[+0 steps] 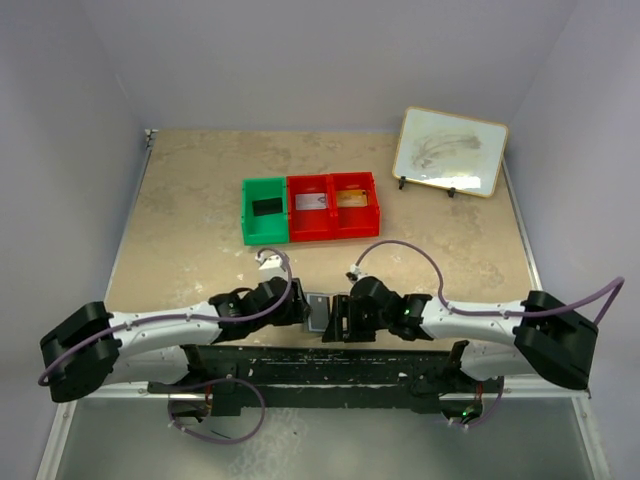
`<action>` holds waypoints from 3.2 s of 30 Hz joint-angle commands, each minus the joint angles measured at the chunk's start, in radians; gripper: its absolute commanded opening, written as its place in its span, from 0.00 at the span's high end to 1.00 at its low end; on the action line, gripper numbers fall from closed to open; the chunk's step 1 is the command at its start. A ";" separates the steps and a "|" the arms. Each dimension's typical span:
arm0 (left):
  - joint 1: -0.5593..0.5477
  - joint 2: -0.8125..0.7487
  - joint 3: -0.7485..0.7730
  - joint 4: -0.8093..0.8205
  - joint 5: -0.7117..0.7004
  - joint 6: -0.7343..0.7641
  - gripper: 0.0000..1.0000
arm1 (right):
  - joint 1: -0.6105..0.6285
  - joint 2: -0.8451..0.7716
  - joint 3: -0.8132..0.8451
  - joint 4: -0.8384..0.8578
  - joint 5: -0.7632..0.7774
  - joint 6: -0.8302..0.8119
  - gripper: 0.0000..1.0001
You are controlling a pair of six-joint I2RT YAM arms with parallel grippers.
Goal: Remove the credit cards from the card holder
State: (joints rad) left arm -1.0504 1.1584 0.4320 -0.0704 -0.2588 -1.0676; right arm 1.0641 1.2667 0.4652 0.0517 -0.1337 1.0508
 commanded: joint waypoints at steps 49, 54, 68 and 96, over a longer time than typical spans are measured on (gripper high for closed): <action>-0.128 0.012 0.134 0.090 -0.100 0.062 0.45 | -0.335 0.131 0.377 -0.137 0.158 -0.311 0.25; -0.098 -0.036 0.215 -0.139 -0.242 0.161 0.44 | -0.335 0.011 0.233 -0.019 0.115 -0.152 0.28; 0.065 -0.043 0.172 0.001 -0.093 0.204 0.53 | -0.258 0.081 0.028 0.370 -0.089 0.035 0.43; 0.064 0.108 0.163 0.139 0.036 0.339 0.69 | -0.253 0.218 -0.194 0.549 -0.033 0.253 0.51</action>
State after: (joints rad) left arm -0.9886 1.2812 0.5495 0.0277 -0.2798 -0.7815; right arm 0.8112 1.4723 0.3191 0.6697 -0.2188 1.2835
